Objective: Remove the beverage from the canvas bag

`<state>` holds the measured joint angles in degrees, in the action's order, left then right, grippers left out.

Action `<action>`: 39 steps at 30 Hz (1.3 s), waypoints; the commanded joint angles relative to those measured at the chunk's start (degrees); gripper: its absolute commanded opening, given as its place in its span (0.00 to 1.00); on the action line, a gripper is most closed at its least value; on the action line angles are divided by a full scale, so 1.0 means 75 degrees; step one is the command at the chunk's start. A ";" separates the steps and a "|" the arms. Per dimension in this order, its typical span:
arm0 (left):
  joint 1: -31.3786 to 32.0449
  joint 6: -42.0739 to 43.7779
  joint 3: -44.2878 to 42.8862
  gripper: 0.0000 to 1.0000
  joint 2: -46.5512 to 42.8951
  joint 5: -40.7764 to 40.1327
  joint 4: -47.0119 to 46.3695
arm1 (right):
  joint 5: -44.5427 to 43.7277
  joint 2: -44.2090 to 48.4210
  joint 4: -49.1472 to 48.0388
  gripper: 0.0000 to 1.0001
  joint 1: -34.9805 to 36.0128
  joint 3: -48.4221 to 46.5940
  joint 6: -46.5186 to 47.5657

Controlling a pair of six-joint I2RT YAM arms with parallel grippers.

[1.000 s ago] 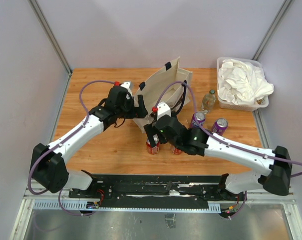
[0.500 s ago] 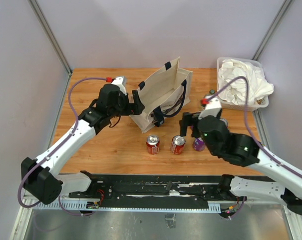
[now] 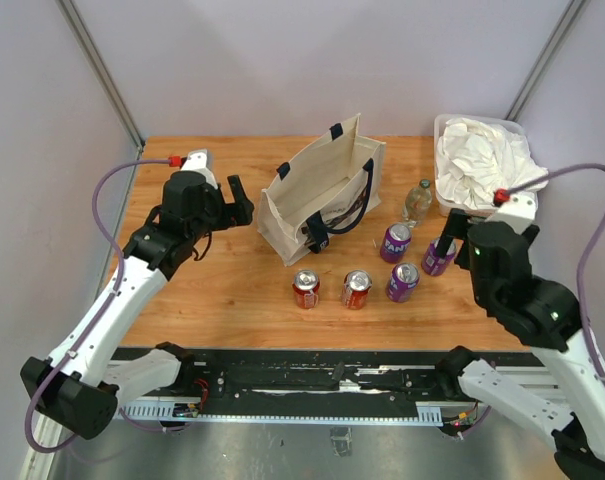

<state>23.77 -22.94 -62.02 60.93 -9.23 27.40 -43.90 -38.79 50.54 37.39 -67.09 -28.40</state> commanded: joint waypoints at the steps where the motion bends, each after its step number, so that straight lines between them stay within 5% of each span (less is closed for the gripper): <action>1: -0.0354 0.0215 0.0073 1.00 -0.0307 -0.0439 0.0485 | 0.0507 -0.0986 -0.0090 0.98 -0.0861 -0.0468 0.0791; 15: -0.1184 0.0528 0.0402 1.00 -0.0808 -0.0072 0.0975 | 0.5403 -0.1752 -0.0231 0.98 -0.7055 -0.0582 0.1532; 39: -0.1177 0.0120 0.1074 1.00 -0.2078 -0.0940 0.1400 | 0.4915 -0.0192 0.0344 0.98 -0.7200 0.0533 0.1289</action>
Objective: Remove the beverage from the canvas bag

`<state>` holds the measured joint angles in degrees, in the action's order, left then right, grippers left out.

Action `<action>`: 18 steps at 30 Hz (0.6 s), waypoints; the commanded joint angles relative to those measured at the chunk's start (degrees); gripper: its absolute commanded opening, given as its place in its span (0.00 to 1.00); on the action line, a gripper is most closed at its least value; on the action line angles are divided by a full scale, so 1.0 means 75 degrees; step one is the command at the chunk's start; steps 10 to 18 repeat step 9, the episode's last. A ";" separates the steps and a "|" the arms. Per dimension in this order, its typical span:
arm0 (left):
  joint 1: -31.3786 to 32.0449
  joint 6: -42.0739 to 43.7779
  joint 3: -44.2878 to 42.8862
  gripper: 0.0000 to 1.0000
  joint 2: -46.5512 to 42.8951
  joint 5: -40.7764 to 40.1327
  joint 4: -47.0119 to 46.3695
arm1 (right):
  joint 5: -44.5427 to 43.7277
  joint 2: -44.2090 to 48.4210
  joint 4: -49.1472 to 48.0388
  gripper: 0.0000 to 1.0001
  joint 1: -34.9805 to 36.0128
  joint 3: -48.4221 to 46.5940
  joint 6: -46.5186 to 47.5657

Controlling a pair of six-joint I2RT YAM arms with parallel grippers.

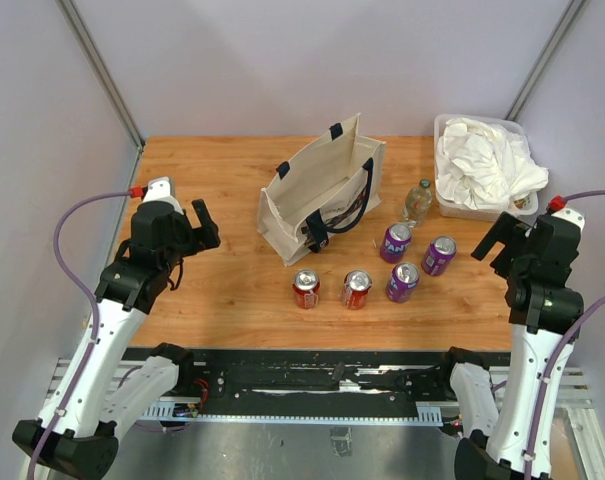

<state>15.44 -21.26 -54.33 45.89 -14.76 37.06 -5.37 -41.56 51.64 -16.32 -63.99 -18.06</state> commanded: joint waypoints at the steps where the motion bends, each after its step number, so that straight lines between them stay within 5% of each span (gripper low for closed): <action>1: -0.0067 -0.0101 0.0057 1.00 -0.0073 -0.0219 0.0126 | -0.0228 0.0200 0.0194 0.98 -0.0048 0.0143 -0.0094; 18: -0.0067 -0.0152 0.0223 1.00 -0.0172 -0.0248 0.0142 | -0.0484 0.0281 0.0181 0.98 0.0019 0.0260 0.0009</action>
